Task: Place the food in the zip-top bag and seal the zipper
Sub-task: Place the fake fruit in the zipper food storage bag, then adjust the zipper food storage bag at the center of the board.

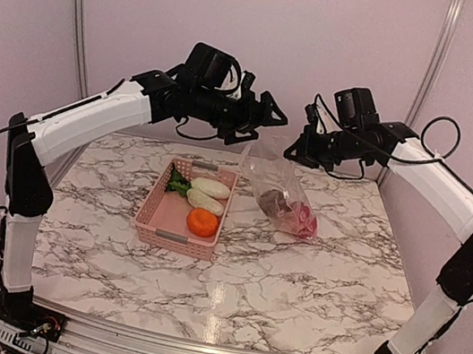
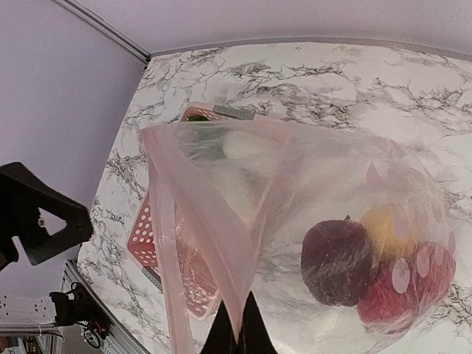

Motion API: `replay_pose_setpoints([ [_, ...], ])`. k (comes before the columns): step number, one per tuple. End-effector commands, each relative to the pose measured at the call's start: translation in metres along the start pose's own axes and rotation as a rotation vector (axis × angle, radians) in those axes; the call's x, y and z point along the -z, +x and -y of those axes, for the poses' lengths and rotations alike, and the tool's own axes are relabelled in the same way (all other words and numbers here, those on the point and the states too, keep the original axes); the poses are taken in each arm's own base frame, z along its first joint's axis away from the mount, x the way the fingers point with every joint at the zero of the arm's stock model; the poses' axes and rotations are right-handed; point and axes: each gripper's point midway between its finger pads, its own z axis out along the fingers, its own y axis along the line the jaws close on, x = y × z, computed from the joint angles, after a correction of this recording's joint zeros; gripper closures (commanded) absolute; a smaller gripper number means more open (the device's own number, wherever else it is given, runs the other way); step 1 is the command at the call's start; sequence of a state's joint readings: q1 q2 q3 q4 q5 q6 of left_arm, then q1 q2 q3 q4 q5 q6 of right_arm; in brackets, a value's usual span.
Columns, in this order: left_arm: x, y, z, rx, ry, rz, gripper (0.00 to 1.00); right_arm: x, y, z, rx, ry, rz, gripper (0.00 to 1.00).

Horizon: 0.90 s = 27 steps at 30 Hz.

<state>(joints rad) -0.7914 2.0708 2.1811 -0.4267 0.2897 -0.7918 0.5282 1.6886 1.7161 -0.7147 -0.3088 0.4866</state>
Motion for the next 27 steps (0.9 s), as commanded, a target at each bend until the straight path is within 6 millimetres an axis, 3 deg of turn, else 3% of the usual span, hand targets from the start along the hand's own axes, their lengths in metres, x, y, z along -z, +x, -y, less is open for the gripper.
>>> replay_pose_setpoints([
  [1,0.047,-0.003,0.017,-0.132,0.003,0.048,0.08,0.002,-0.015,-0.008,0.007,-0.032,0.028,1.0],
  [9,0.054,0.041,-0.06,-0.128,-0.274,-0.069,0.19,0.001,-0.02,-0.012,0.02,-0.045,0.031,1.0],
  [14,0.045,0.044,-0.095,-0.041,-0.378,-0.054,0.31,-0.004,-0.017,-0.013,0.021,-0.059,0.013,1.0],
  [22,0.003,0.051,-0.102,0.027,-0.273,-0.1,0.59,-0.01,-0.009,-0.011,0.034,-0.054,-0.026,1.0],
  [23,-0.001,0.05,-0.101,0.032,-0.26,-0.104,0.65,-0.009,-0.008,-0.01,0.036,-0.051,-0.029,1.0],
  [25,-0.006,0.048,-0.096,0.044,-0.232,-0.113,0.95,-0.007,-0.007,-0.011,0.043,-0.044,-0.03,1.0],
  [27,-0.009,0.038,-0.078,0.055,-0.176,-0.105,1.0,0.003,-0.015,-0.011,0.058,-0.019,-0.015,1.0],
])
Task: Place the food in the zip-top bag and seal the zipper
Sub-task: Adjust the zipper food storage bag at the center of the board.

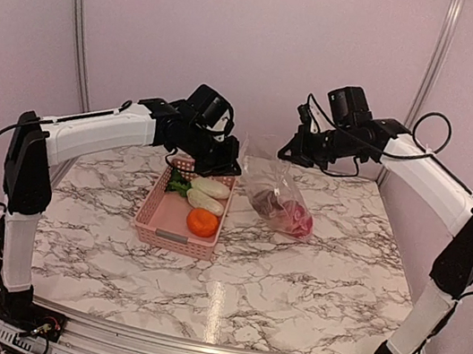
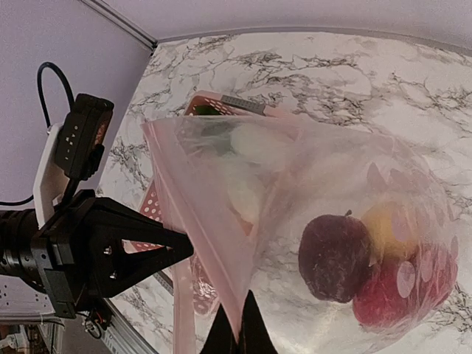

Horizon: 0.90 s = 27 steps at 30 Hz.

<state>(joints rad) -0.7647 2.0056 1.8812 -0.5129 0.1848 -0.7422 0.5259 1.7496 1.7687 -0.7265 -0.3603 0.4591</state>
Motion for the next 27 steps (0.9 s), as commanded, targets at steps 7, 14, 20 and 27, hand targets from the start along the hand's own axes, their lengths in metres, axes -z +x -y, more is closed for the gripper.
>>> replay_pose_setpoints([
  [7,0.069,-0.067,0.124,0.001,0.38,0.185,1.0,0.102,-0.081,0.016,0.065,0.26,0.16,1.0],
  [14,0.024,-0.043,0.121,0.081,0.407,0.027,1.0,0.083,-0.042,0.039,0.025,0.243,0.099,1.0],
  [20,0.028,-0.054,0.134,0.074,0.46,0.065,1.0,0.097,-0.056,0.027,0.06,0.225,0.158,1.0],
  [27,0.015,-0.037,0.131,0.069,0.463,-0.015,1.0,0.128,-0.075,0.02,0.099,0.271,0.267,1.0],
])
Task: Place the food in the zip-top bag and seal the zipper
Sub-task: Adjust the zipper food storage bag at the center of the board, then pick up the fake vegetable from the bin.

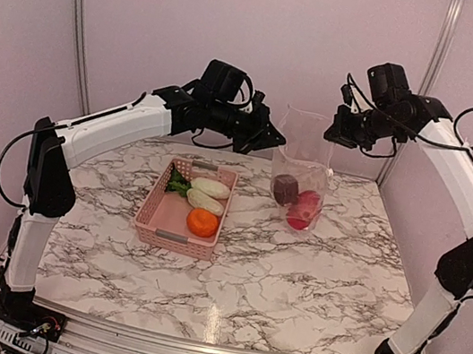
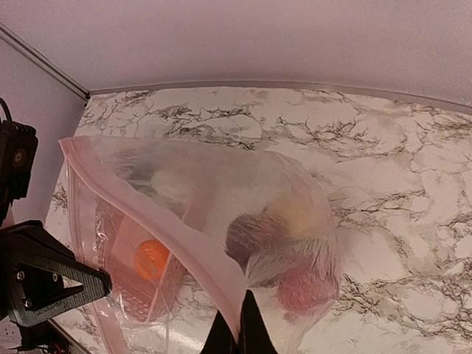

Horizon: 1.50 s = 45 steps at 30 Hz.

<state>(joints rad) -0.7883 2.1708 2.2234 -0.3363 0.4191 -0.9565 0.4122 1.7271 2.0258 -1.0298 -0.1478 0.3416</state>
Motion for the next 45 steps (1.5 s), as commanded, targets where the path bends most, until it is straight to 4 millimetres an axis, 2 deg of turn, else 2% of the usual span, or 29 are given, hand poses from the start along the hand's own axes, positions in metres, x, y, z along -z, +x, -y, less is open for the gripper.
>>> replay_pose_setpoints([
  [1,-0.001,0.012,0.008,-0.021,0.035,-0.058,0.96,0.046,-0.034,-0.013,0.032,-0.011,0.167,1.0],
  [2,0.001,0.015,0.004,-0.027,0.023,-0.069,0.89,0.046,-0.033,-0.015,0.024,-0.021,0.169,1.0],
  [6,0.019,0.022,-0.019,-0.112,-0.095,-0.062,0.24,0.019,-0.004,-0.01,0.005,-0.03,0.106,1.0],
  [7,0.026,0.022,-0.025,-0.14,-0.134,-0.05,0.05,0.011,0.006,-0.008,0.005,-0.029,0.084,1.0],
  [8,0.034,0.023,-0.032,-0.167,-0.175,-0.04,0.02,0.003,0.016,-0.007,0.004,-0.029,0.065,1.0],
  [11,0.06,0.027,-0.054,-0.216,-0.297,-0.029,0.01,-0.011,0.039,-0.006,-0.008,-0.045,0.027,1.0],
  [13,0.078,0.035,-0.06,-0.241,-0.316,-0.05,0.01,-0.017,0.049,-0.006,-0.014,-0.053,0.01,1.0],
  [17,0.104,0.039,-0.074,-0.303,-0.381,-0.031,0.01,-0.024,0.059,-0.011,-0.015,-0.07,-0.009,1.0],
  [19,0.121,0.032,-0.082,-0.318,-0.449,0.043,0.01,-0.026,0.06,-0.014,-0.013,-0.082,-0.014,1.0],
  [23,0.15,0.015,-0.072,-0.376,-0.464,0.194,0.01,-0.028,0.059,-0.022,0.0,-0.098,-0.026,1.0],
  [25,0.171,0.001,-0.084,-0.361,-0.573,0.295,0.01,-0.03,0.06,-0.023,0.003,-0.098,-0.037,1.0],
  [27,0.186,-0.004,-0.099,-0.339,-0.691,0.33,0.01,-0.029,0.059,-0.023,0.006,-0.1,-0.038,1.0],
  [30,0.192,-0.006,-0.11,-0.377,-0.778,0.309,0.01,-0.027,0.06,-0.023,0.006,-0.096,-0.039,1.0],
  [32,0.203,-0.01,-0.111,-0.333,-0.764,0.393,0.01,-0.027,0.061,-0.023,0.004,-0.099,-0.04,1.0],
  [36,0.193,0.007,-0.133,-0.235,-0.616,0.381,0.03,-0.024,0.063,-0.024,0.005,-0.106,-0.041,1.0],
  [41,0.176,0.035,-0.171,-0.162,-0.676,0.244,0.16,-0.022,0.066,-0.023,0.005,-0.109,-0.043,1.0],
  [45,0.157,0.055,-0.18,-0.116,-0.615,0.163,0.19,-0.023,0.069,-0.023,0.006,-0.113,-0.045,1.0],
])
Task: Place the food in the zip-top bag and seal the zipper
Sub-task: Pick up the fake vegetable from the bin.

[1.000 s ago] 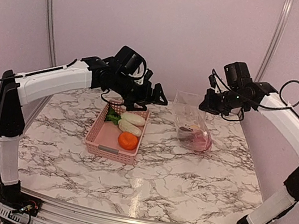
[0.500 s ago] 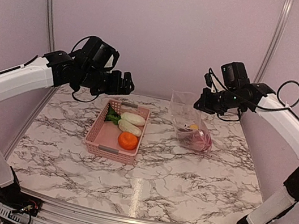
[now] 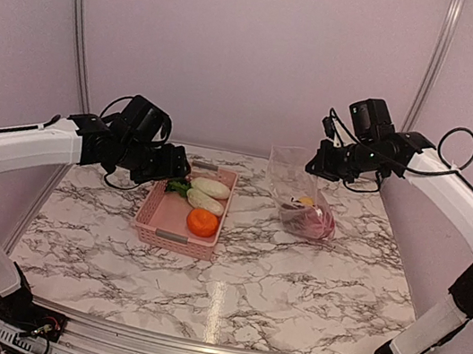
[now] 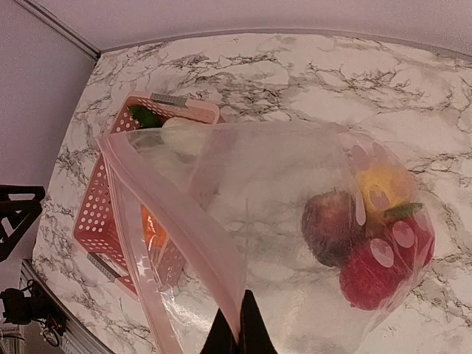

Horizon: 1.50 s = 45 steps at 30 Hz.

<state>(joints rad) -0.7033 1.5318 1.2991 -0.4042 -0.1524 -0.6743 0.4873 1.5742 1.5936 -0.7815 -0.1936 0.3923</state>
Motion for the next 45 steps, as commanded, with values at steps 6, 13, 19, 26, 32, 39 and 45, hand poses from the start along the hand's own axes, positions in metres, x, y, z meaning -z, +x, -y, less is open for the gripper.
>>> replay_pose_setpoints([
  [6,-0.042,0.062,0.016,0.073,0.1,-0.28,0.25,0.008,0.001,-0.012,0.015,-0.048,0.022,1.0],
  [13,-0.066,0.088,0.006,0.124,0.033,-0.385,0.29,0.002,0.008,-0.011,0.015,-0.061,0.009,1.0],
  [19,-0.086,0.095,0.007,0.11,0.027,-0.417,0.32,-0.003,0.013,-0.012,0.006,-0.069,0.001,1.0],
  [26,-0.11,0.103,-0.008,0.102,-0.062,-0.452,0.33,-0.009,0.019,-0.01,-0.005,-0.073,-0.01,1.0],
  [32,-0.126,0.111,-0.012,0.107,-0.067,-0.477,0.37,-0.011,0.018,-0.01,0.001,-0.069,-0.018,1.0],
  [39,-0.138,0.115,-0.011,0.105,-0.036,-0.48,0.42,-0.014,0.019,-0.009,0.007,-0.062,-0.028,1.0],
  [45,-0.139,0.11,-0.008,0.088,-0.012,-0.463,0.58,-0.017,0.019,-0.009,0.0,-0.064,-0.034,1.0],
])
